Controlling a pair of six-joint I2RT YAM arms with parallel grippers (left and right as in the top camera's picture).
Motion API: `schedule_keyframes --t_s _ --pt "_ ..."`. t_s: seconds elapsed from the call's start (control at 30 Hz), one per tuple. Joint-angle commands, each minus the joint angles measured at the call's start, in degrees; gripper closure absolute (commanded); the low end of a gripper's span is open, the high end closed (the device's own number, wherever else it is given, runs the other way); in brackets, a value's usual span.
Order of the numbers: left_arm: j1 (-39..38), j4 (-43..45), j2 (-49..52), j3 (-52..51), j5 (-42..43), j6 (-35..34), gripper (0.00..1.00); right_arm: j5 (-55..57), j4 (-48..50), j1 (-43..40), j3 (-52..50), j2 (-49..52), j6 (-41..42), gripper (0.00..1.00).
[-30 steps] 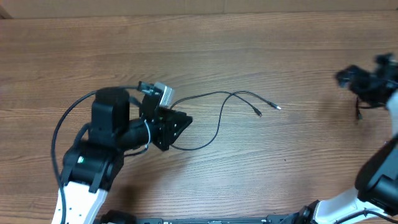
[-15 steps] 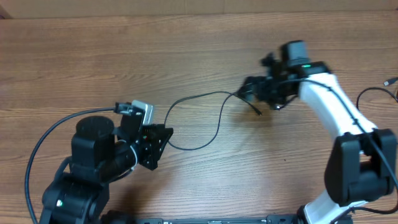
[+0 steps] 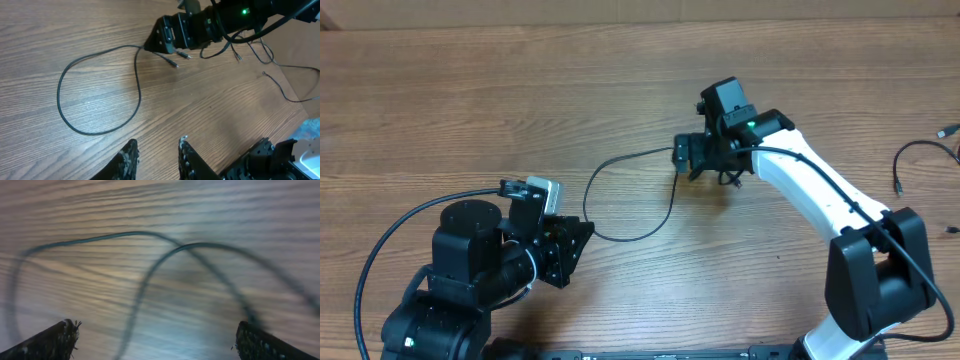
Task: Untangle cables
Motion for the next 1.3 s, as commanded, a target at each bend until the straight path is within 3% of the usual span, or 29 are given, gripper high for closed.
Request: schedule_keyframes --t_s 0.0,0.3,0.53,0.83,0.93,1.0,1.03,1.1,1.2,1.23,1.27 --pt "0.3 0.1 -0.5 -0.3 0.6 0.5 0.72 5.8 0.2 -2.5 0.7 -0.5 -9.4 0.0" --pt "0.3 0.1 -0.5 -0.3 0.5 0.5 0.71 5.8 1.3 -8.4 -3.3 -0.5 -31.8 0.0" --pt "0.3 0.6 -0.5 -0.3 0.5 0.2 0.7 1.4 8.1 -13.9 -11.1 -0.1 -33.7 0.0" --pt "0.3 2.3 -0.5 -0.3 0.7 -0.7 0.68 -5.9 14.4 -14.5 -16.9 0.2 -33.5 0.0" --pt "0.3 2.2 -0.5 -0.3 0.7 -0.7 0.68 -6.2 14.5 -14.5 -17.4 0.9 -33.3 0.05" --pt "0.3 2.2 -0.5 -0.3 0.7 -0.7 0.68 -6.2 14.5 -14.5 -17.6 1.7 -33.2 0.12" --pt "0.3 2.2 -0.5 -0.3 0.7 -0.7 0.68 -6.2 14.5 -14.5 -17.6 2.2 -33.2 0.21" --pt "0.3 2.2 -0.5 -0.3 0.7 -0.7 0.68 -6.2 14.7 -14.5 -17.6 3.1 -32.6 0.53" --pt "0.3 2.2 -0.5 -0.3 0.7 -0.6 0.68 -6.2 16.1 -14.5 -17.6 4.1 -28.7 0.89" --pt "0.3 2.2 -0.5 -0.3 0.7 -0.6 0.68 -6.2 16.7 -14.5 -17.6 4.3 -27.6 0.96" --pt "0.3 2.2 -0.5 -0.3 0.7 -0.6 0.68 -6.2 17.1 -14.5 -17.6 4.3 -26.7 0.96"
